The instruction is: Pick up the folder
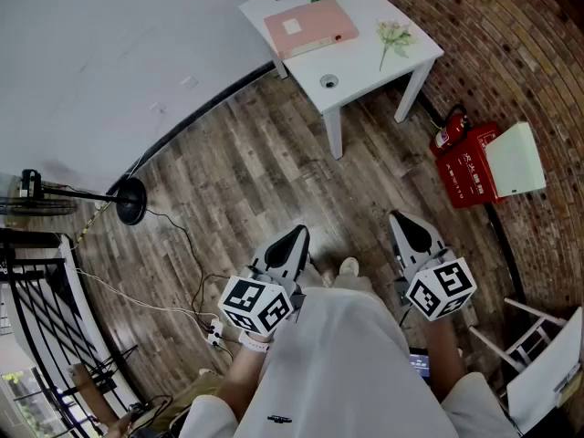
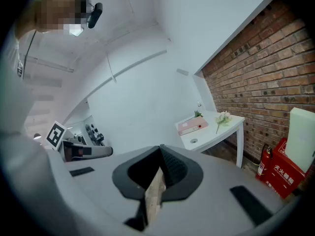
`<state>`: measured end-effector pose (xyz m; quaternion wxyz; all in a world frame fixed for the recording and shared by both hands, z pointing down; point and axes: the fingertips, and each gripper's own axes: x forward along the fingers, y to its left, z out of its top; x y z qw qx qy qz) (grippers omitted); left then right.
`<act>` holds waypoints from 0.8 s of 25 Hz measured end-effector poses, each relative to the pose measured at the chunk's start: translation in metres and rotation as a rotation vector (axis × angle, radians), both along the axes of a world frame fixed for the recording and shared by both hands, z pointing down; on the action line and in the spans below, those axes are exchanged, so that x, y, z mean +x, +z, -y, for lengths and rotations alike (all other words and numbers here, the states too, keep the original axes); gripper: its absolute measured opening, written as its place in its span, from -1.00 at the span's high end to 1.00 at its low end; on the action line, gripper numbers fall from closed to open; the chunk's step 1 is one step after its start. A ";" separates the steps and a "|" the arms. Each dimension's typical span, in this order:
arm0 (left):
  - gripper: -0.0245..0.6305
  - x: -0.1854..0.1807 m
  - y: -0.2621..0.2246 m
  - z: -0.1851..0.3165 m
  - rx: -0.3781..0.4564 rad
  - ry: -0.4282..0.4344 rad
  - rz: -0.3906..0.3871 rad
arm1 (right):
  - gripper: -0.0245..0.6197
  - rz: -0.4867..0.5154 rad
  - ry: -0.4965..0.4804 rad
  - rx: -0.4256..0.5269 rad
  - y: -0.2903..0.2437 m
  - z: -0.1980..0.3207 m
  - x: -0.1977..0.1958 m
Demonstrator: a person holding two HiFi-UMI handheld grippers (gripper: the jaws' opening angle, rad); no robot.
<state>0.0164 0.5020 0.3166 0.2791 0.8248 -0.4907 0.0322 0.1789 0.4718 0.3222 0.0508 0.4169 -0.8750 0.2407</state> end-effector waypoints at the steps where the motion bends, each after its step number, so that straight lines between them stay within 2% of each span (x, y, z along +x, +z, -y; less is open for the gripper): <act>1: 0.86 -0.002 -0.002 -0.001 0.011 0.001 0.009 | 0.91 0.000 0.000 0.005 -0.001 0.000 -0.003; 7: 0.86 -0.015 -0.001 0.001 0.032 0.015 0.022 | 0.91 0.002 0.009 0.026 -0.009 0.002 -0.022; 13: 0.86 -0.027 -0.007 0.011 0.051 0.046 -0.008 | 0.91 -0.026 0.026 0.022 -0.012 0.001 -0.036; 20: 0.86 -0.069 -0.007 0.026 0.044 0.042 -0.030 | 0.91 -0.008 -0.003 0.020 -0.024 0.016 -0.086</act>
